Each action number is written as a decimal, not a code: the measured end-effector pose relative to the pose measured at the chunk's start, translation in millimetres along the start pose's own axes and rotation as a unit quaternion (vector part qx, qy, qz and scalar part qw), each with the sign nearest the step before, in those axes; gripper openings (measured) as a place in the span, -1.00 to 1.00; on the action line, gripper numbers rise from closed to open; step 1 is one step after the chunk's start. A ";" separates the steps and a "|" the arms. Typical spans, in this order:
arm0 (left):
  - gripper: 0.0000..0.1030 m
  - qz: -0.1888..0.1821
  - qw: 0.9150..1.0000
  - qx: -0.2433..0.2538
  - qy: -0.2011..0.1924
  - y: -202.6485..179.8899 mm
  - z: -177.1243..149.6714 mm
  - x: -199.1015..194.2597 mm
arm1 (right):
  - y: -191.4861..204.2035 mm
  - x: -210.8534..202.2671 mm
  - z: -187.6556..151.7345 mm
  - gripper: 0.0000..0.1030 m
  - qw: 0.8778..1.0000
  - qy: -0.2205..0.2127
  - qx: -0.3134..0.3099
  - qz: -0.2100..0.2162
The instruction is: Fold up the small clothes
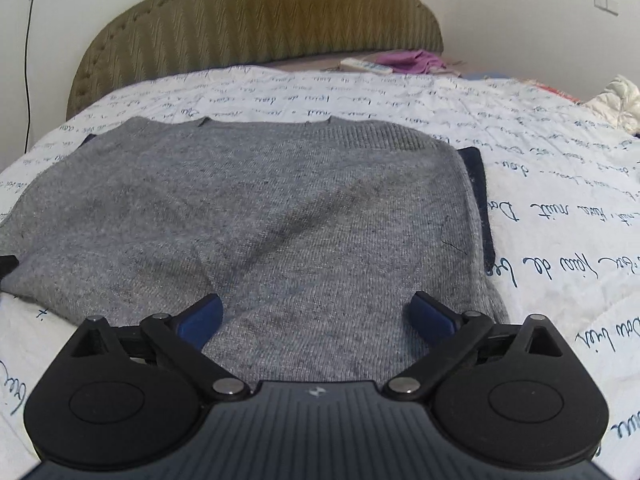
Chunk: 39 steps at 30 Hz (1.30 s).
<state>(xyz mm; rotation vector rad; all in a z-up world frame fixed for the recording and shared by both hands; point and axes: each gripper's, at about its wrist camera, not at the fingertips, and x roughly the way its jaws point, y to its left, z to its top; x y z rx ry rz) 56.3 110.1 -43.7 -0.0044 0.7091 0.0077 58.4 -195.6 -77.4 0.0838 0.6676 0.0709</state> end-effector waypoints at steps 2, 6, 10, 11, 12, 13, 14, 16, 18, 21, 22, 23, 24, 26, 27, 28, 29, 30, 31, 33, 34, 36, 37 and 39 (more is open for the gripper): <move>0.79 -0.007 1.000 -0.004 0.001 4.1 7.1 -3.8 | -0.3 -1.6 3.9 0.97 1.000 0.011 0.001 -0.002; 0.80 -0.010 1.000 -0.008 -0.014 12.5 29.6 -9.7 | 10.0 -22.0 11.1 0.98 1.000 -0.011 0.015 -0.008; 0.80 -0.017 1.000 -0.016 -0.007 17.5 50.7 -1.1 | 47.6 -43.5 15.3 0.98 0.997 -0.052 -0.047 0.024; 0.80 -0.016 1.000 -0.018 -0.003 18.0 54.9 2.1 | 57.2 -47.2 15.4 0.98 0.996 -0.059 -0.063 0.032; 0.80 -0.013 1.000 -0.019 0.000 17.7 57.4 4.5 | 66.5 -49.5 15.9 0.98 0.994 -0.063 -0.075 0.037; 0.80 -0.009 1.000 -0.019 0.000 17.0 59.6 6.8 | 74.7 -50.5 16.2 0.98 0.993 -0.063 -0.085 0.043; 0.80 -0.006 1.000 -0.018 0.000 16.3 60.8 8.4 | 82.1 -50.5 16.6 0.97 0.993 -0.061 -0.092 0.051; 0.80 -0.001 1.000 -0.013 0.002 14.0 62.4 11.5 | 94.8 -49.2 15.6 0.98 0.991 -0.054 -0.101 0.066; 0.80 -0.001 1.000 -0.011 0.004 11.8 63.7 14.7 | 106.4 -46.7 13.0 0.97 0.989 -0.048 -0.120 0.074; 0.80 -0.002 1.000 -0.008 0.009 9.4 65.3 20.1 | 126.7 -46.0 6.4 0.97 0.983 -0.051 -0.162 0.070; 0.80 -0.002 1.000 -0.006 0.010 8.6 66.0 21.8 | 132.8 -46.4 4.3 0.97 0.981 -0.052 -0.173 0.068; 0.80 -0.001 1.000 -0.005 0.010 8.3 66.6 22.9 | 137.7 -47.4 1.9 0.97 0.980 -0.054 -0.181 0.066; 0.80 0.000 1.000 -0.003 0.010 7.8 67.8 23.9 | 142.5 -47.1 1.2 0.97 0.979 -0.055 -0.188 0.063; 0.81 -0.001 1.000 -0.001 0.009 7.6 70.6 25.8 | 150.0 -46.4 0.3 0.97 0.977 -0.057 -0.199 0.058; 0.81 -0.003 1.000 0.001 0.010 7.6 72.3 27.1 | 154.7 -45.9 0.4 0.97 0.975 -0.059 -0.206 0.055; 0.82 -0.006 1.000 0.004 0.010 7.6 74.3 28.9 | 157.6 -45.1 0.8 0.97 0.974 -0.061 -0.214 0.053; 0.84 -0.010 1.000 0.006 0.011 8.4 76.3 31.0 | 162.2 -45.0 0.5 0.97 0.972 -0.064 -0.222 0.051; 0.86 -0.016 1.000 0.008 0.013 9.6 79.0 34.2 | 168.1 -44.7 0.0 0.97 0.969 -0.067 -0.233 0.047; 0.86 -0.020 1.000 0.006 0.016 11.6 82.3 37.9 | 173.6 -44.6 -0.7 0.97 0.966 -0.070 -0.245 0.045; 0.86 -0.029 0.999 -0.008 0.017 19.4 90.0 45.0 | 185.3 -43.7 -3.7 0.97 0.959 -0.075 -0.271 0.045; 0.85 -0.035 0.999 -0.018 0.017 23.8 94.4 48.2 | 191.6 -42.7 -6.0 0.97 0.954 -0.078 -0.285 0.043; 0.85 -0.062 0.997 -0.035 0.020 31.1 103.7 54.9 | 203.8 -38.3 -11.3 0.97 0.946 -0.080 -0.311 0.039; 0.85 -0.077 0.996 -0.040 0.028 33.4 108.4 59.6 | 209.9 -35.2 -14.1 0.97 0.942 -0.080 -0.324 0.036; 0.86 -0.112 0.991 -0.048 0.047 36.8 116.6 71.9 | 220.7 -28.9 -18.3 0.97 0.935 -0.083 -0.343 0.026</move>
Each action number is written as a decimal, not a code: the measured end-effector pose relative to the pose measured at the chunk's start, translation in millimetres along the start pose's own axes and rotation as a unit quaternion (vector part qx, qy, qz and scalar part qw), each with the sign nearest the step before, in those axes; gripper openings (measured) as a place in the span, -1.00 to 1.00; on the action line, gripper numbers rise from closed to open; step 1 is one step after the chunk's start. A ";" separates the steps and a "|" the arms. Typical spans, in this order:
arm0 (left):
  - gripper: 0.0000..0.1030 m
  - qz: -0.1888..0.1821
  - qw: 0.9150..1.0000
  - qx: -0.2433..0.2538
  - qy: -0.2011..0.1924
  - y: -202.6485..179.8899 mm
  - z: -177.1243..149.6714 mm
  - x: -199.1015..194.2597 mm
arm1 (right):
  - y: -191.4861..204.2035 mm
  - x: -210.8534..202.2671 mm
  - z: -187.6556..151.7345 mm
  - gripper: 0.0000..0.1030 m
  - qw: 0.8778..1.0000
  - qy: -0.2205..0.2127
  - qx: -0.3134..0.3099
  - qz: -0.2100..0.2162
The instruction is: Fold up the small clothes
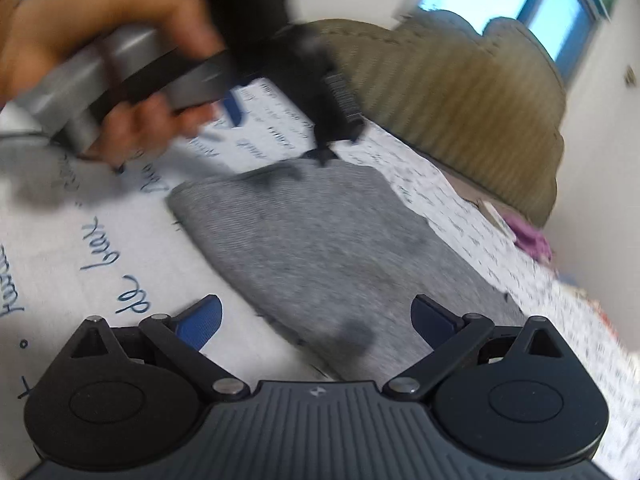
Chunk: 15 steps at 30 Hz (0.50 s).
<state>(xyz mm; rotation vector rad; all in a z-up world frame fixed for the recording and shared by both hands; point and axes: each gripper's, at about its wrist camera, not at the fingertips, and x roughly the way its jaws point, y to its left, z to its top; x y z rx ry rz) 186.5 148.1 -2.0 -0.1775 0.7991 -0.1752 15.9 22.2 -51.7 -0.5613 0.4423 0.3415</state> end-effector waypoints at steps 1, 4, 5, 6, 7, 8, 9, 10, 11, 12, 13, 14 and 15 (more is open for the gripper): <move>0.86 -0.012 1.000 -0.006 0.012 2.5 4.2 7.1 | 4.7 3.4 1.6 0.96 1.000 -0.001 -0.009 -0.006; 0.86 -0.031 0.997 -0.055 0.039 15.9 14.9 31.2 | 15.7 14.4 8.4 0.96 0.999 -0.006 -0.030 -0.021; 0.85 -0.037 0.995 -0.076 0.047 21.7 18.0 38.7 | 18.2 18.0 10.5 0.96 0.999 -0.009 -0.035 -0.025; 0.85 -0.047 0.993 -0.098 0.052 28.3 20.9 45.4 | 20.5 21.8 12.1 0.96 0.999 -0.012 -0.040 -0.029; 0.85 -0.060 0.990 -0.117 0.056 34.2 23.9 51.6 | 22.2 25.2 15.0 0.96 0.998 -0.014 -0.045 -0.032; 0.85 -0.072 0.987 -0.131 0.058 38.7 27.1 56.5 | 23.5 28.9 18.1 0.95 0.998 -0.015 -0.049 -0.033; 0.85 -0.083 0.985 -0.141 0.059 41.9 30.7 60.8 | 24.3 32.7 20.7 0.95 0.998 -0.016 -0.052 -0.033; 0.85 -0.095 0.983 -0.148 0.061 43.7 34.7 64.9 | 24.8 36.2 23.3 0.85 0.998 -0.018 -0.053 -0.031; 0.85 -0.108 0.981 -0.150 0.066 44.0 38.4 69.6 | 25.0 39.1 25.9 0.72 0.998 -0.018 -0.051 -0.029; 0.85 -0.122 0.979 -0.146 0.076 42.9 42.1 75.1 | 25.0 43.0 28.3 0.57 0.998 -0.018 -0.048 -0.029; 0.85 -0.129 0.978 -0.140 0.084 40.0 45.1 80.2 | 25.0 47.3 30.7 0.47 0.998 -0.017 -0.046 -0.029; 0.84 -0.131 0.978 -0.134 0.087 36.7 47.5 83.8 | 25.3 51.2 32.3 0.29 0.998 -0.016 -0.045 -0.032; 0.80 -0.136 0.979 -0.122 0.088 31.9 49.3 87.1 | 25.5 54.0 33.4 0.17 0.998 -0.015 -0.045 -0.034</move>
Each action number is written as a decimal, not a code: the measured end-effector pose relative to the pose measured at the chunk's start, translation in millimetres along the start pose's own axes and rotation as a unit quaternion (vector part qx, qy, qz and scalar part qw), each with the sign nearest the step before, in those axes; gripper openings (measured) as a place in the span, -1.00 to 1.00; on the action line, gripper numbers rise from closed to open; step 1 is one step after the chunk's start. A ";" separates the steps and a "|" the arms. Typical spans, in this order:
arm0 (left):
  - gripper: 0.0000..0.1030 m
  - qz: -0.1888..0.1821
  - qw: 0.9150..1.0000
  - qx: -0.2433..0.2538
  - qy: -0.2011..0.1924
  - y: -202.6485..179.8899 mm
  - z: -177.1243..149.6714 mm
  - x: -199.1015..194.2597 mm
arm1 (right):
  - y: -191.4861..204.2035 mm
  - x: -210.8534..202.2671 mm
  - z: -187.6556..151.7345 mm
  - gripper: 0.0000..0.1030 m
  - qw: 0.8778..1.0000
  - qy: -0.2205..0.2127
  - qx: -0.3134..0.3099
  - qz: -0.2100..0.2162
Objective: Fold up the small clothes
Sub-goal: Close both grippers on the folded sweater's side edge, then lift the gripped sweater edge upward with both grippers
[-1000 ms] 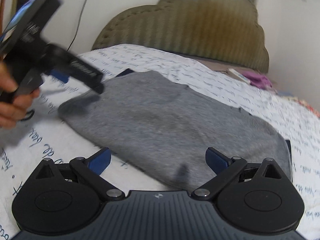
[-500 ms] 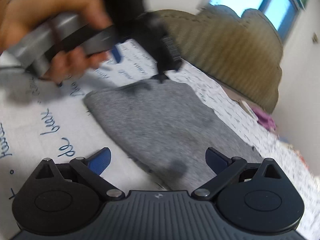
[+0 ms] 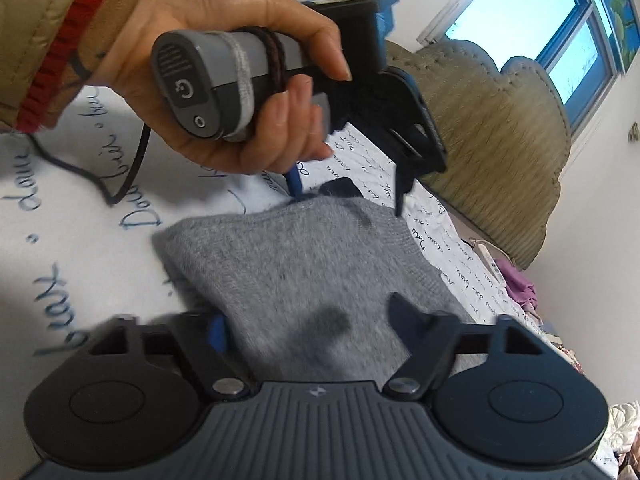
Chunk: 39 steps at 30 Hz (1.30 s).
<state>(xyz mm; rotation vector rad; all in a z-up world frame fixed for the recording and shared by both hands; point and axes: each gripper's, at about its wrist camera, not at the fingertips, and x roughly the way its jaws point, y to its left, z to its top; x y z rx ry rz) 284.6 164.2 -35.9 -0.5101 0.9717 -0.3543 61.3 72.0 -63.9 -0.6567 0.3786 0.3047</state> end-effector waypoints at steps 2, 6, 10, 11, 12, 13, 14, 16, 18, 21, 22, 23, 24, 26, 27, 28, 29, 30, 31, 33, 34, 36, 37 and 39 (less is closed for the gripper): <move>0.71 0.000 1.000 0.022 0.006 -7.9 0.5 9.6 | 0.4 7.4 1.7 0.08 1.000 0.001 -0.003 -0.006; 0.12 0.019 0.999 0.046 0.000 -16.5 3.2 22.4 | -2.6 12.4 1.6 -0.40 1.000 0.003 0.004 0.003; -0.56 0.023 1.000 0.013 -0.002 -5.9 8.9 27.5 | -1.5 9.8 -1.5 -0.72 1.000 -0.003 -0.002 0.012; -0.71 0.017 1.000 0.002 0.000 -3.1 9.4 29.0 | -2.3 10.1 -2.0 -0.79 1.000 -0.006 -0.002 0.015; -0.73 0.016 1.000 -0.006 -0.002 -1.4 8.8 29.1 | -1.9 8.6 -2.6 -0.83 1.000 -0.009 -0.002 0.017; -0.74 0.021 1.000 -0.008 -0.007 -1.4 8.0 27.8 | -2.1 7.2 -3.3 -0.84 1.000 -0.013 -0.001 0.017; -0.75 0.027 1.000 -0.005 -0.012 -3.7 6.6 26.8 | -3.7 6.5 -4.0 -0.86 1.000 -0.017 0.002 0.019; -0.77 0.043 0.999 0.008 -0.022 -12.9 3.2 23.1 | -7.1 5.6 -5.5 -0.87 0.999 -0.023 0.008 0.024; -0.78 0.062 0.997 0.028 -0.030 -25.2 0.7 18.6 | -12.3 2.5 -7.3 -0.87 0.999 -0.031 0.016 0.025; -0.78 0.089 0.993 0.063 -0.041 -46.0 -1.5 10.4 | -18.3 -6.3 -9.3 -0.88 0.998 -0.048 0.026 0.021; -0.78 0.095 0.992 0.072 -0.045 -52.8 -1.9 6.9 | -22.1 -9.8 -9.9 -0.88 0.998 -0.054 0.032 0.019; -0.78 0.099 0.991 0.078 -0.048 -59.2 -2.3 3.7 | -26.5 -12.8 -10.2 -0.88 0.997 -0.060 0.037 0.017; -0.78 0.103 0.990 0.085 -0.051 -66.1 -2.2 0.6 | -29.8 -16.1 -10.9 -0.88 0.997 -0.065 0.041 0.015; -0.78 0.115 0.987 0.095 -0.055 -78.9 -3.0 -3.3 | -37.5 -22.2 -12.1 -0.88 0.996 -0.073 0.051 0.011; -0.78 0.123 0.986 0.099 -0.055 -85.5 -2.6 -4.4 | -42.0 -24.7 -12.9 -0.88 0.995 -0.076 0.059 0.010; -0.78 0.131 0.985 0.102 -0.054 -91.9 -2.6 -5.0 | -47.1 -27.4 -13.8 -0.88 0.995 -0.079 0.067 0.011; -0.78 0.138 0.983 0.105 -0.054 -97.9 -2.9 -5.3 | -51.7 -29.8 -14.5 -0.88 0.994 -0.080 0.076 0.013; -0.79 0.144 0.982 0.108 -0.055 -103.5 -3.7 -5.7 | -55.9 -32.4 -15.5 -0.88 0.993 -0.081 0.084 0.013; -0.79 0.149 0.981 0.111 -0.056 -109.3 -4.7 -5.9 | -60.3 -35.2 -17.0 -0.88 0.992 -0.082 0.091 0.013; -0.79 0.157 0.979 0.118 -0.058 -120.4 -6.1 -6.9 | -69.2 -40.0 -20.1 -0.88 0.991 -0.084 0.104 0.011; -0.79 0.160 0.978 0.120 -0.059 -125.6 -7.1 -7.8 | -74.1 -42.4 -22.1 -0.88 0.990 -0.085 0.110 0.010; -0.79 0.165 0.977 0.124 -0.062 -136.4 -8.5 -9.5 | -82.4 -47.4 -27.0 -0.88 0.989 -0.086 0.124 0.009; -0.79 0.167 0.976 0.127 -0.064 -142.0 -9.2 -10.3 | -86.2 -50.1 -29.4 -0.88 0.988 -0.086 0.131 0.009; -0.79 0.175 0.973 0.134 -0.068 -154.3 -11.1 -11.0 | -96.3 -54.3 -35.0 -0.88 0.985 -0.086 0.149 0.008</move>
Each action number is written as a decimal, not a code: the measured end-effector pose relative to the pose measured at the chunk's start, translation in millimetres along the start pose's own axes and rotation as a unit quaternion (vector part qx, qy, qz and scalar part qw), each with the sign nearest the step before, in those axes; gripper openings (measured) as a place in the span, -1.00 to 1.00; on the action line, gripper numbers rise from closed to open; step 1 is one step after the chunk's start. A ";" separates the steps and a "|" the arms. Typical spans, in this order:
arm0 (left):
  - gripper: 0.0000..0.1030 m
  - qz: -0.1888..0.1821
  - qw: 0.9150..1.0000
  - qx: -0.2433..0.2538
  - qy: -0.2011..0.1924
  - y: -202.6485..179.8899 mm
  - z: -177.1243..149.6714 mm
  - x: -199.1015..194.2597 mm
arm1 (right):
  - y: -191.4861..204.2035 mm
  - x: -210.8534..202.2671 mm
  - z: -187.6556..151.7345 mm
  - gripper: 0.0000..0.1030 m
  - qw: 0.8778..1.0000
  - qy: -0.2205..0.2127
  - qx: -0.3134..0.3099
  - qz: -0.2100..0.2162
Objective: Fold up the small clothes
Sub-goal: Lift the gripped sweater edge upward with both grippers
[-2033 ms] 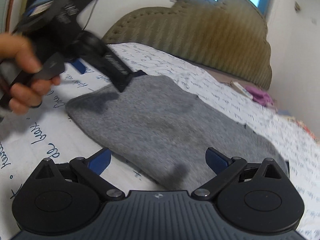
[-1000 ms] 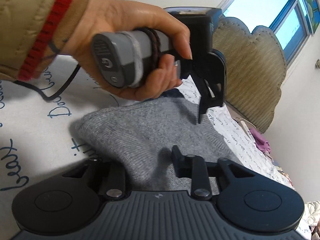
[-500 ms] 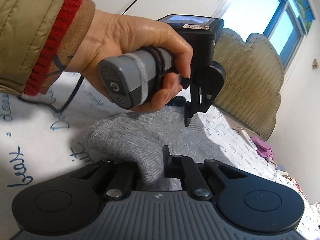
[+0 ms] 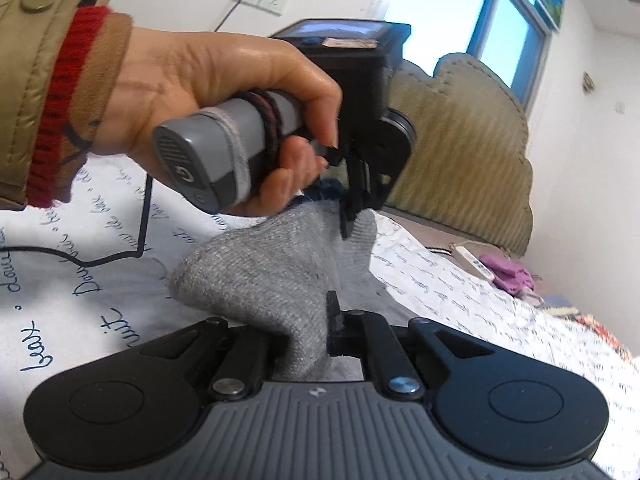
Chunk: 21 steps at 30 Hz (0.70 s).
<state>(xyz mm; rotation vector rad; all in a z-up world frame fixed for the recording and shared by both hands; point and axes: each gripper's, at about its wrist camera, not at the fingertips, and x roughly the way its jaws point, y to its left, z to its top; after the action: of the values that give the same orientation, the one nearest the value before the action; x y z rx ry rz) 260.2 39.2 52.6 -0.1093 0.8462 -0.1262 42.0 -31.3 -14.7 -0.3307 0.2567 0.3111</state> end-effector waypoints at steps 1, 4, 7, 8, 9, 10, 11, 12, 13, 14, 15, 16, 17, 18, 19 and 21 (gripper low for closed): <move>-0.79 0.004 1.000 0.004 -0.002 -6.2 0.7 -1.9 | -5.0 -3.6 -1.2 -0.88 1.000 0.000 0.011 0.000; -0.79 0.012 1.000 0.017 -0.007 -25.7 1.8 -7.5 | -21.4 -13.0 -4.3 -0.88 0.999 -0.003 0.039 0.000; -0.79 0.017 0.999 0.025 -0.011 -45.9 2.1 -11.6 | -37.9 -21.2 -8.1 -0.88 0.999 -0.011 0.053 -0.007; -0.79 0.019 0.999 0.027 -0.012 -52.3 2.0 -12.0 | -41.5 -24.2 -10.0 -0.88 0.998 -0.013 0.057 -0.009; -0.79 0.021 0.999 0.030 -0.013 -59.5 2.0 -12.8 | -45.2 -27.7 -12.3 -0.88 0.998 -0.014 0.061 -0.010; -0.79 0.022 0.999 0.033 -0.014 -67.2 1.7 -13.3 | -49.6 -30.9 -14.4 -0.88 0.998 -0.015 0.065 -0.012; -0.79 0.023 0.999 0.037 -0.016 -74.2 1.4 -14.1 | -53.2 -33.6 -15.9 -0.88 0.997 -0.016 0.070 -0.012; -0.79 0.023 0.999 0.042 -0.018 -81.3 1.0 -14.8 | -56.4 -36.4 -17.1 -0.88 0.997 -0.016 0.075 -0.013; -0.79 0.024 0.998 0.046 -0.019 -88.0 0.8 -15.3 | -61.2 -38.4 -18.1 -0.88 0.997 -0.016 0.080 -0.013; -0.79 0.026 0.998 0.049 -0.022 -94.9 0.3 -16.0 | -64.8 -40.6 -20.2 -0.88 0.996 -0.016 0.085 -0.013; -0.79 0.027 0.998 0.053 -0.024 -101.4 -0.3 -16.3 | -68.8 -43.0 -21.9 -0.88 0.996 -0.016 0.091 -0.013; -0.79 0.027 0.998 0.057 -0.025 -107.6 -1.0 -16.4 | -73.9 -45.4 -23.7 -0.88 0.995 -0.016 0.097 -0.013; -0.79 0.028 0.997 0.060 -0.026 -113.9 -1.7 -16.4 | -78.2 -47.1 -25.3 -0.88 0.994 -0.016 0.104 -0.013; -0.79 0.029 0.997 0.062 -0.027 -119.6 -2.2 -16.2 | -82.0 -49.0 -26.9 -0.88 0.994 -0.015 0.111 -0.012; -0.79 0.028 0.997 0.064 -0.027 -125.2 -3.0 -16.2 | -85.8 -50.7 -28.6 -0.88 0.993 -0.014 0.118 -0.011; -0.79 0.026 0.997 0.068 -0.029 -136.4 -4.3 -16.1 | -93.5 -54.5 -32.0 -0.88 0.991 -0.012 0.133 -0.010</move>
<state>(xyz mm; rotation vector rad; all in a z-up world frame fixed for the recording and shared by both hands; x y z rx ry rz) 237.2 -93.1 81.7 0.0369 0.7806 -0.1301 17.3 -140.6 -2.0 -0.0659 0.2668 0.2572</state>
